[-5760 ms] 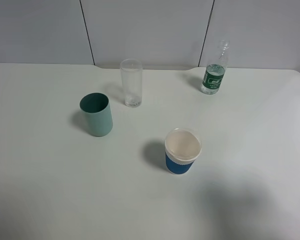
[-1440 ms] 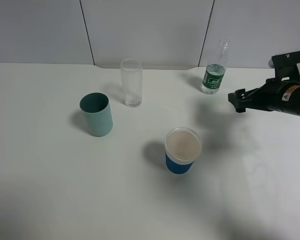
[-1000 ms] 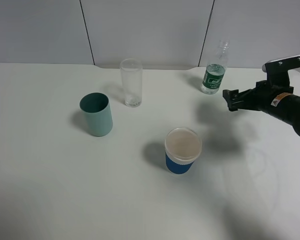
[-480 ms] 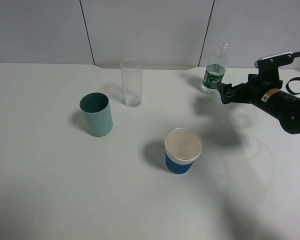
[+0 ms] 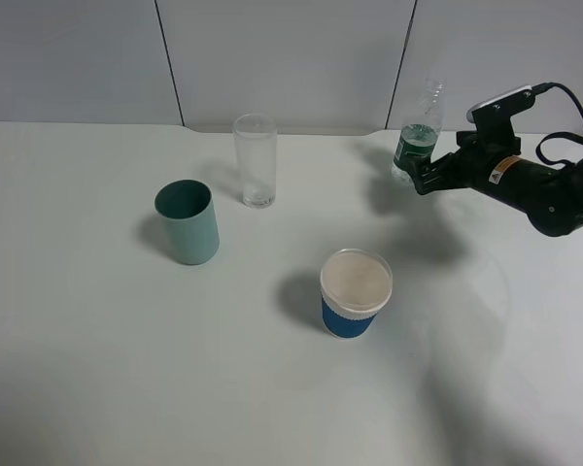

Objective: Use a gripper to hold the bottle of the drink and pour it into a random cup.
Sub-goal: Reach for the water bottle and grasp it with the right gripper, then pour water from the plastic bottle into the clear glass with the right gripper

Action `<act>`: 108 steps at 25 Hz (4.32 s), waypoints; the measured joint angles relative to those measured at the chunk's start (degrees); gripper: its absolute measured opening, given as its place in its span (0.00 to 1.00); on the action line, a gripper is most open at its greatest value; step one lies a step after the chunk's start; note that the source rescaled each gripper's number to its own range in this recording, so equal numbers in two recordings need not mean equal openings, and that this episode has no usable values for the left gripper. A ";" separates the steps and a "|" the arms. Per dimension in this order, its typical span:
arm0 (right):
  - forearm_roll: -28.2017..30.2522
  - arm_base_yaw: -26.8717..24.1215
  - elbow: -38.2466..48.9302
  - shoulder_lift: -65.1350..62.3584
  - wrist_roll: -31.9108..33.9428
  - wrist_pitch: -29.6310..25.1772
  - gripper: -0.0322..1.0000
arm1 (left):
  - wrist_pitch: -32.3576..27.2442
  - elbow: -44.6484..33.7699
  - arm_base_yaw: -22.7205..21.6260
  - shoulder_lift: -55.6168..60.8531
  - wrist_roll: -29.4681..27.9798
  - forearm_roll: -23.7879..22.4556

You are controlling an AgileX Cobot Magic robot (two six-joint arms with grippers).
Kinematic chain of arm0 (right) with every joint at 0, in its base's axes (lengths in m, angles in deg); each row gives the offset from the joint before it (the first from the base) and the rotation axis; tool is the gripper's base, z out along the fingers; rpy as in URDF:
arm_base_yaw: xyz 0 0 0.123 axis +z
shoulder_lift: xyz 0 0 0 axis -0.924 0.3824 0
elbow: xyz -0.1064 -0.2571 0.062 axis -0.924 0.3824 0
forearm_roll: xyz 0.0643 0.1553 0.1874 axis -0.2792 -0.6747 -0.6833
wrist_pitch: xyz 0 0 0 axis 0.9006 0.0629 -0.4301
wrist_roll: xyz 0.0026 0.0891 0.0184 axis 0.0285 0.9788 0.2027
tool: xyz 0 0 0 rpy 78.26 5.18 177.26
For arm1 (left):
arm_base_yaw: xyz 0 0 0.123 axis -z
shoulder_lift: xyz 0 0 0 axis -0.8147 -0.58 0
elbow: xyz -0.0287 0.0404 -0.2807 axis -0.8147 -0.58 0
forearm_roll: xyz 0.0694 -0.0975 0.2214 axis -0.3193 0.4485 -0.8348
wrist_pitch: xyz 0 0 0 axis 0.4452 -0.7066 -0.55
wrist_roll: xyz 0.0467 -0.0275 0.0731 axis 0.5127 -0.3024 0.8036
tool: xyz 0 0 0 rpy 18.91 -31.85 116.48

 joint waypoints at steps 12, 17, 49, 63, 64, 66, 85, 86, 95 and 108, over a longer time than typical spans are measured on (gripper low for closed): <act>4.32 0.00 -6.38 2.12 2.11 -1.29 0.99 | 0.00 0.00 0.00 0.00 0.00 0.00; 4.61 0.00 -9.16 4.55 3.11 -2.53 0.99 | 0.00 0.00 0.00 0.00 0.00 0.00; 12.30 2.55 -13.37 5.60 11.59 -5.01 0.03 | 0.00 0.00 0.00 0.00 0.00 0.00; 14.42 3.86 -3.95 -7.84 19.59 -13.04 0.03 | 0.00 0.00 0.00 0.00 0.00 0.00; 14.42 4.22 -3.89 -9.30 20.14 -14.19 0.03 | 0.00 0.00 0.00 0.00 0.00 0.00; 14.78 5.39 -3.84 -11.95 21.85 -17.16 0.03 | 0.00 0.00 0.00 0.00 0.00 0.00; 28.12 13.92 -3.84 -25.71 39.81 -35.89 0.03 | 0.00 0.00 0.00 0.00 0.00 0.00; 29.08 14.42 -4.02 -25.86 41.10 -36.66 0.03 | 0.00 0.00 0.00 0.00 0.00 0.00; 40.32 19.98 -10.76 -26.00 49.54 -47.25 0.03 | 0.00 0.00 0.00 0.00 0.00 0.00; 43.60 22.23 -14.14 -20.40 49.96 -49.53 0.03 | 0.00 0.00 0.00 0.00 0.00 0.00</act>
